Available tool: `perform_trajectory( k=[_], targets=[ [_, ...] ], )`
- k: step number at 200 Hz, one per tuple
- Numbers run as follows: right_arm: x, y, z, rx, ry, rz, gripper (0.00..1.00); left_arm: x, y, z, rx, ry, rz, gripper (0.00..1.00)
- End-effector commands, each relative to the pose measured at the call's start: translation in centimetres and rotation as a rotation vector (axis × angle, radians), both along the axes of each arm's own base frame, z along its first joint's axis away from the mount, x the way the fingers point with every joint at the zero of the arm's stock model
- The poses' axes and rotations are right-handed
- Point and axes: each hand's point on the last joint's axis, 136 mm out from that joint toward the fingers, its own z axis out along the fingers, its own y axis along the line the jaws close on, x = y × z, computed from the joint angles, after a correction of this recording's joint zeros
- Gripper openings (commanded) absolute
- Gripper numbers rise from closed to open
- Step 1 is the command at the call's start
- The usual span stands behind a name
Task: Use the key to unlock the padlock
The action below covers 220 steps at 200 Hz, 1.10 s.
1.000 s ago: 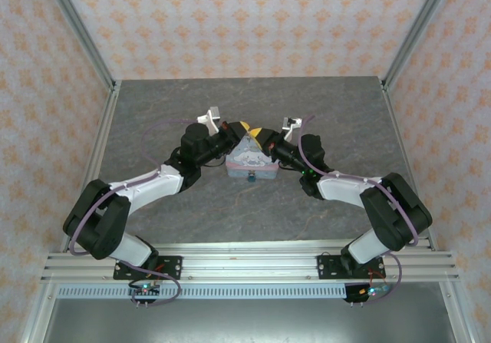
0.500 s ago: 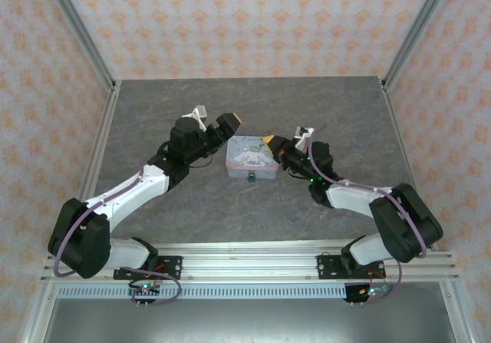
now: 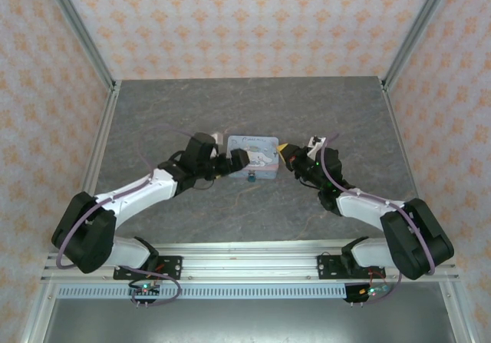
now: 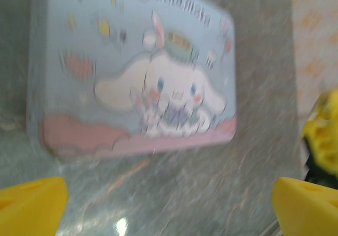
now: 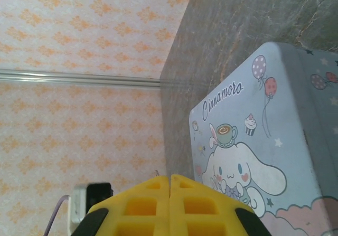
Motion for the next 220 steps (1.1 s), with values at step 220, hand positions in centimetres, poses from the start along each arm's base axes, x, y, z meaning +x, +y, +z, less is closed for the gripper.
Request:
perform_trajectory(
  k=[220],
  targets=[
    [4.4,2.2,-3.7,0.01,0.069,0.06,0.0,2.5,-4.7,-8.4,0.253,-0.179,-0.177,0.69]
  ],
)
